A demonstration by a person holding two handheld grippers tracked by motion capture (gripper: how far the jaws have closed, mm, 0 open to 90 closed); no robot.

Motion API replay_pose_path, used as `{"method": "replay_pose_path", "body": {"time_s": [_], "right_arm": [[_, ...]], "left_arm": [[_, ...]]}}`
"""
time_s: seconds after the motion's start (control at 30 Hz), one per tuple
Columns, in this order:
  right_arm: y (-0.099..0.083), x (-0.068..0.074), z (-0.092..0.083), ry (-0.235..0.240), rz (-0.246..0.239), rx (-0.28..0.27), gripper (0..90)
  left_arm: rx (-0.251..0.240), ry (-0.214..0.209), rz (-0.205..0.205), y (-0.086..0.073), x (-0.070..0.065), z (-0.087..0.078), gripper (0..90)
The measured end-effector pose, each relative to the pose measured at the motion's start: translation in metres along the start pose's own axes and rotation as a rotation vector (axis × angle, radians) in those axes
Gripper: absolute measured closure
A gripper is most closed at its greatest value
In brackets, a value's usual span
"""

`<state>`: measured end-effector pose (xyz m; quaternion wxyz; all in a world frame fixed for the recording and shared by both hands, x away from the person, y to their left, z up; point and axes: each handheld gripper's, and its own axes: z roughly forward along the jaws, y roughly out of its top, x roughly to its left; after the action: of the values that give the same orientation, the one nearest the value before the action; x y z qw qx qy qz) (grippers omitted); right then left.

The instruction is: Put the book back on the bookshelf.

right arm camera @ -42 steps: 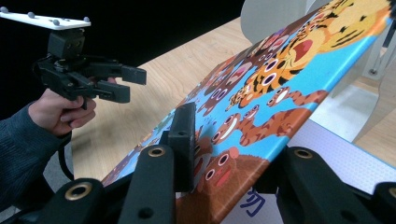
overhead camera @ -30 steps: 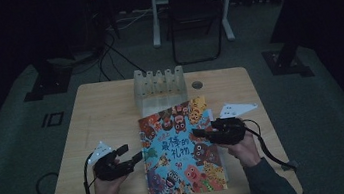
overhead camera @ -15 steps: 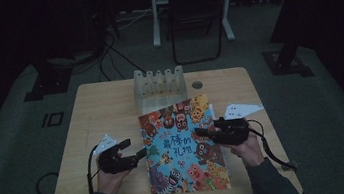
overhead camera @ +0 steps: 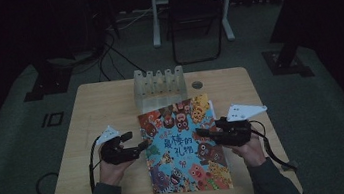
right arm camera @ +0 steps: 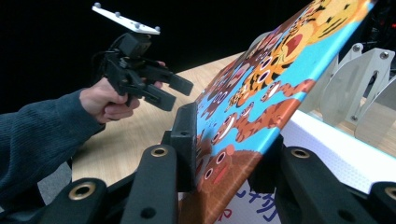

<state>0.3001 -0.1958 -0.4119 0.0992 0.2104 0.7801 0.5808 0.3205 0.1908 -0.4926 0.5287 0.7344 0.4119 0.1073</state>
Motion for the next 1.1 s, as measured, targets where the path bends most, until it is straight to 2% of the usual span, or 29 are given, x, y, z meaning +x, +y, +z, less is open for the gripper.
{"method": "replay_pose_path", "body": {"time_s": [0.07, 0.2, 0.5, 0.77, 1.1], "right_arm": [[0.000, 0.001, -0.001, 0.005, -0.001, -0.007, 69.1], [0.001, 0.001, -0.003, 0.009, -0.012, -0.014, 69.2], [0.002, 0.002, -0.006, 0.015, -0.033, -0.031, 69.4], [0.002, 0.004, -0.008, 0.020, -0.047, -0.041, 69.4], [0.000, 0.002, -0.010, 0.026, -0.047, -0.050, 69.5]], "left_arm": [[0.010, 0.019, 0.002, 0.003, 0.000, 0.003, 14.2], [0.026, 0.012, 0.002, 0.006, 0.000, 0.009, 9.0], [0.051, -0.044, 0.003, 0.010, -0.002, 0.021, 5.7], [0.036, -0.123, -0.005, 0.015, -0.004, 0.026, 5.9], [0.041, -0.160, -0.017, 0.018, -0.005, 0.029, 7.1]]}}
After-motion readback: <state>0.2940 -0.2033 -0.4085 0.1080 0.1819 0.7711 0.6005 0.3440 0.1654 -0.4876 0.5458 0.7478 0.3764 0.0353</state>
